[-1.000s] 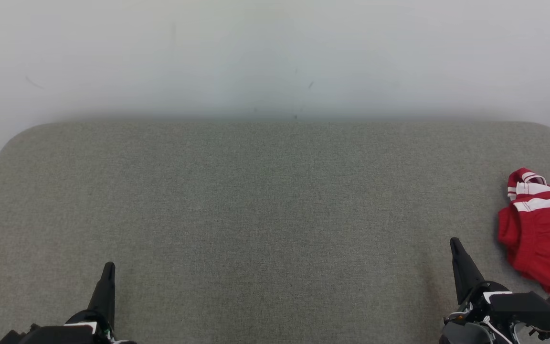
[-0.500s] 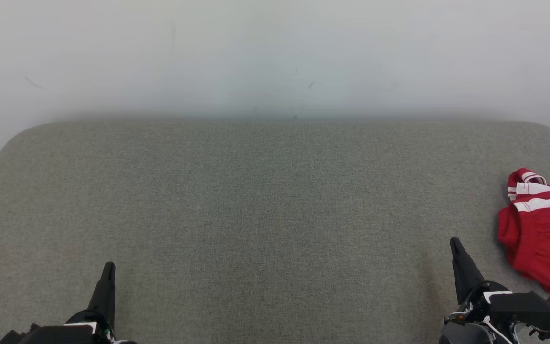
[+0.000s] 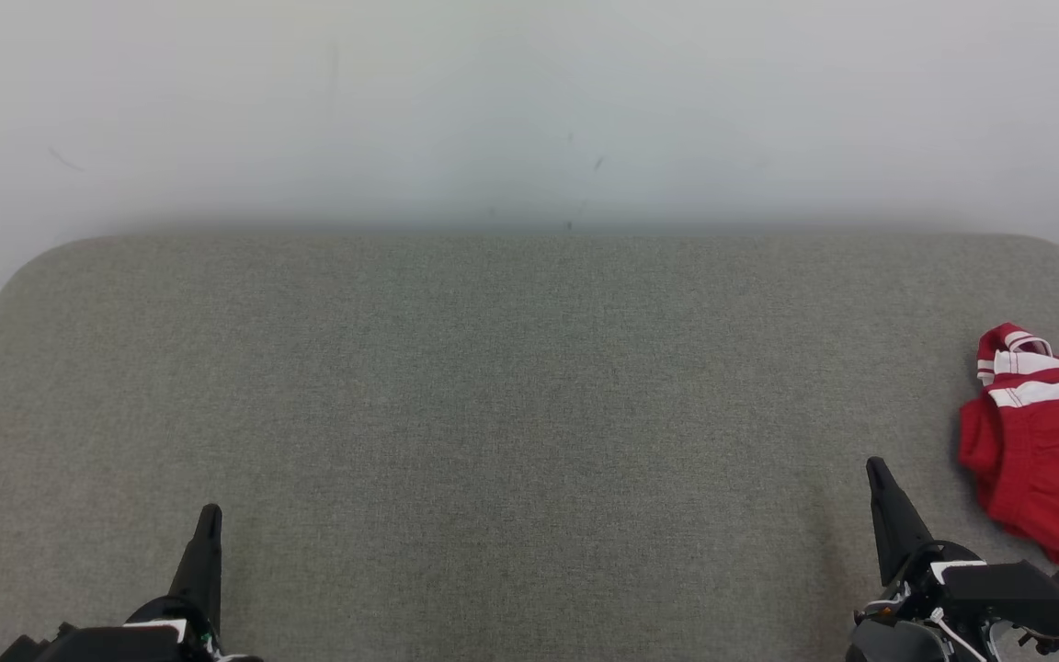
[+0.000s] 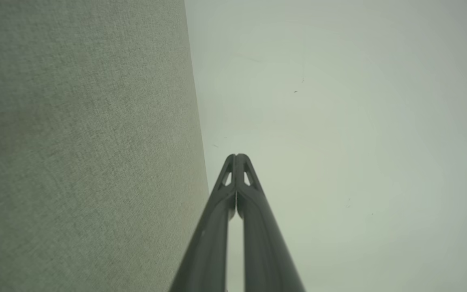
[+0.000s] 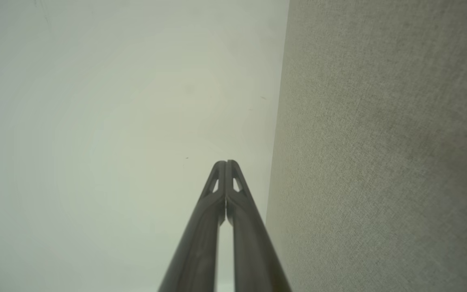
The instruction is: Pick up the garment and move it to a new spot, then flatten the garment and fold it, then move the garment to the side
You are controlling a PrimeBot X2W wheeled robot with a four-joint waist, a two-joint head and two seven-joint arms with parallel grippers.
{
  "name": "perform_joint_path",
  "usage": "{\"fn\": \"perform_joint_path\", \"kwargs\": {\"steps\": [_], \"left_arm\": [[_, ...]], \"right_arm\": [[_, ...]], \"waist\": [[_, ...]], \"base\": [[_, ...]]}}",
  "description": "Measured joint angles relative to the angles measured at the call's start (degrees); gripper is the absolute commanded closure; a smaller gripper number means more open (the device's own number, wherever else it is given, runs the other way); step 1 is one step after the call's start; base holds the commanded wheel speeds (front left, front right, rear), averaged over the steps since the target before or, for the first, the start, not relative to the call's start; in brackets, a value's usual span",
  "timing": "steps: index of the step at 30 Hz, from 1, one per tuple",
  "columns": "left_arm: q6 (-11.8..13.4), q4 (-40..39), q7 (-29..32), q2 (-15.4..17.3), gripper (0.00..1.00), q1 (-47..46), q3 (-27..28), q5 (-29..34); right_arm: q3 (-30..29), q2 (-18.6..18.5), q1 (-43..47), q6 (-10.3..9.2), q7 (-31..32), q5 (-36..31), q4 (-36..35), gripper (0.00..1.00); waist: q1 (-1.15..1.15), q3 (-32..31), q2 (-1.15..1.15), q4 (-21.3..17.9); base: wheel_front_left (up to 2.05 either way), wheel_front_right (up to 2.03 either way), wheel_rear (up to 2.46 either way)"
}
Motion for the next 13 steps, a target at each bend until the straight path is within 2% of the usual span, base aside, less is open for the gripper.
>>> {"fn": "perform_joint_path", "kwargs": {"steps": [13], "left_arm": [[0.0, 0.0, 0.0, 0.0, 1.0, 0.0, 0.0, 0.0]], "right_arm": [[0.0, 0.0, 0.0, 0.0, 0.0, 0.0, 0.0, 1.0]], "waist": [[0.0, 0.0, 0.0, 0.0]], "base": [[0.0, 0.0, 0.0]]}}
